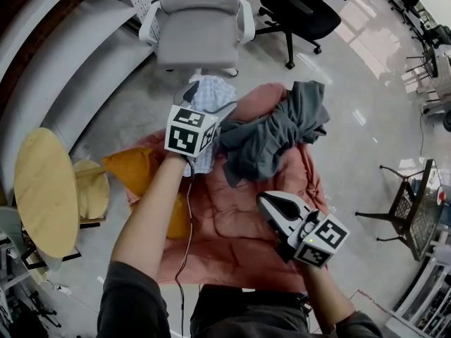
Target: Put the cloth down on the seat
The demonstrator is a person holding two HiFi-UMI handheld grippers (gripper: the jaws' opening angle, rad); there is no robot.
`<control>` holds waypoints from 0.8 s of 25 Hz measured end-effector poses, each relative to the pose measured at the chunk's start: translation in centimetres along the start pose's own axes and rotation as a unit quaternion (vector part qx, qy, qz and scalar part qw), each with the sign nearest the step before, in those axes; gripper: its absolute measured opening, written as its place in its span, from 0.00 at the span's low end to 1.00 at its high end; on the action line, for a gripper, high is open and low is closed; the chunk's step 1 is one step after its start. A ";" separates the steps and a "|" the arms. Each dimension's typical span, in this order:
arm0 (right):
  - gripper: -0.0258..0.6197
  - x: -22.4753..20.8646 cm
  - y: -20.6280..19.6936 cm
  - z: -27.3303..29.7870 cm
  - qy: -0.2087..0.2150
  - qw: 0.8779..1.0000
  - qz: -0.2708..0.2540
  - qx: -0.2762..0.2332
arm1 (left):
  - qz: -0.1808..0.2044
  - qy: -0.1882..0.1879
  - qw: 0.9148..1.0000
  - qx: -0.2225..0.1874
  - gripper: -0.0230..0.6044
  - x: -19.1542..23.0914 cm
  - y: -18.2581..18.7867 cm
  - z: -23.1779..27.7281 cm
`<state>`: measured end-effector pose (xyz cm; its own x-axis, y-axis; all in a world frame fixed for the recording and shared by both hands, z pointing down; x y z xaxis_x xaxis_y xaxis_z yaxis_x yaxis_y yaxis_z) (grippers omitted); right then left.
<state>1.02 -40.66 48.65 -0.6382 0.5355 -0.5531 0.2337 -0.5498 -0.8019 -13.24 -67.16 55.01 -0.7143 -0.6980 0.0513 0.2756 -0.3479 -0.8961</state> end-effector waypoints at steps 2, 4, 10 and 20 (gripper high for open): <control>0.06 0.7 0.2 -0.2 0.002 1.000 -0.005 0.000 | -0.005 0.000 1.000 -0.004 0.76 -0.2 0.2 -1.2; 0.06 1.5 0.6 -0.3 0.004 1.000 -0.005 0.000 | -0.008 -0.003 1.000 -0.010 0.76 -0.7 0.3 -2.6; 0.06 3.9 2.2 -0.7 0.014 1.000 -0.012 -0.003 | -0.025 -0.016 0.999 -0.020 0.76 -3.2 -0.7 -7.2; 0.06 7.2 4.7 -3.2 0.036 0.996 -0.079 -0.017 | -0.020 -0.017 0.995 -0.095 0.24 -10.5 2.1 -18.0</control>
<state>-0.16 -37.36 40.18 -0.6149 0.6590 -0.4332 0.1605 -0.4331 -0.8869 -16.72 -49.33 44.66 -0.6986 -0.7085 0.1004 0.1194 -0.2538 -0.9599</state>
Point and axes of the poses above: the fingertips, and each gripper's own axes: z forward along the fingers, x to its left, y out of its top, the point moved 8 cm from there along -z, backward along the fingers, and after that the axes turned 4 degrees about y, right-handed, at the moved point
